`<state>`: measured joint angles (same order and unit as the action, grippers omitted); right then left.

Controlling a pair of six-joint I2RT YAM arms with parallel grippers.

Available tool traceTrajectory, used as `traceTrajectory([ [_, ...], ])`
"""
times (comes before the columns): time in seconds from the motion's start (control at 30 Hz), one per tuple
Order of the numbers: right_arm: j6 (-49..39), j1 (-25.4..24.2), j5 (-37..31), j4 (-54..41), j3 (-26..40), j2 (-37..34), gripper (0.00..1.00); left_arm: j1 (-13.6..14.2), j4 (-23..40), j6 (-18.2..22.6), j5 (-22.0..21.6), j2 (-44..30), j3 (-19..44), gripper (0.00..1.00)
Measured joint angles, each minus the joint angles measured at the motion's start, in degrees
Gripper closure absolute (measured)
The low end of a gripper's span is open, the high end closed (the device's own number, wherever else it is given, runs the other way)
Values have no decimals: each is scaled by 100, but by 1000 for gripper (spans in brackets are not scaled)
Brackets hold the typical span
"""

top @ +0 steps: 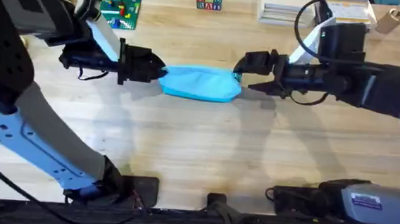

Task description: Unzip the bag, pick up the pens from the table one at a time and place them inside, then zip the bag closed.

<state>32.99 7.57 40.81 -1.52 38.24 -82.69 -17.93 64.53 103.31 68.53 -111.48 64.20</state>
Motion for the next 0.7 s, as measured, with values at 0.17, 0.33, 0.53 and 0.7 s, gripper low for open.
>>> traceTrajectory([
  [0.17, 22, 0, 230, 374, -2, -378, 4, 0, 36, 0, -2, 0, 0, 959],
  [0.33, 81, 0, 485, 671, -7, -709, 5, 0, 85, 0, -17, 0, 0, 959],
  [0.53, 225, 0, 739, 1048, -11, -807, 5, 0, 85, 0, -20, 0, 0, 959],
  [0.7, 316, 0, 1061, 1479, -15, -807, 5, 0, 85, 0, -24, 0, 0, 959],
])
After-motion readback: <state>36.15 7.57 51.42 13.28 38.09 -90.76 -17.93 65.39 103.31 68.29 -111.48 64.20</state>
